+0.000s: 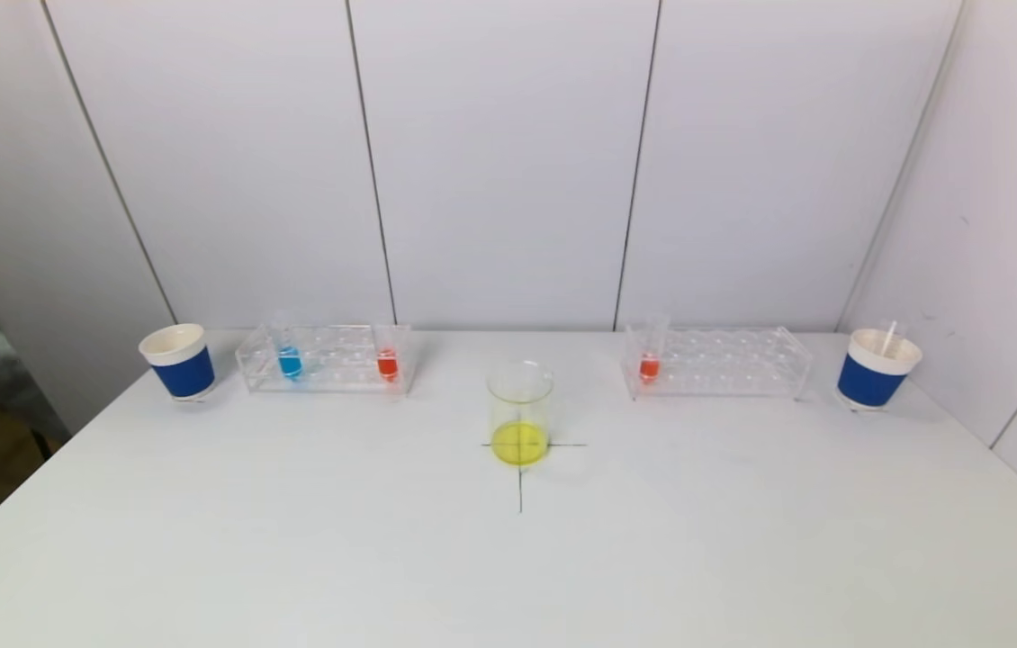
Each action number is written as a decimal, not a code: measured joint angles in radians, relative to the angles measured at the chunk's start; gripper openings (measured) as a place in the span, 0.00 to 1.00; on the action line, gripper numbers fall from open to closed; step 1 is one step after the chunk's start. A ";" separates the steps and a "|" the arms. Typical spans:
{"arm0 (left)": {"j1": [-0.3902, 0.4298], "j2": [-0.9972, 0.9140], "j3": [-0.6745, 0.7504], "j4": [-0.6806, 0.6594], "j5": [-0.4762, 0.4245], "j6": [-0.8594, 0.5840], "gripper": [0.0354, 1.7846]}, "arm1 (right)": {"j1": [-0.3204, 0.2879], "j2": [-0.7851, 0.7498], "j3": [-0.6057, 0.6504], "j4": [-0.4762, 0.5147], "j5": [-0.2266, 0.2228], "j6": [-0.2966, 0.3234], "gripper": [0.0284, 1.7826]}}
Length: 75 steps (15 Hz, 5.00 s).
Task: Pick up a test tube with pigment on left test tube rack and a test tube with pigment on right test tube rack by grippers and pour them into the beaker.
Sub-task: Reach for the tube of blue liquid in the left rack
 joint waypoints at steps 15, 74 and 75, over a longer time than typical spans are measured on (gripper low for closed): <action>0.000 0.000 0.000 0.000 0.000 0.000 0.99 | 0.000 -0.014 0.191 -0.004 -0.087 -0.008 0.99; 0.040 1.761 -0.602 -1.004 -0.106 -0.011 0.99 | 0.000 -0.014 0.195 -0.019 -0.093 0.051 0.99; 0.049 1.785 -0.614 -1.004 -0.127 -0.012 0.99 | 0.000 -0.014 0.195 -0.019 -0.093 0.050 0.99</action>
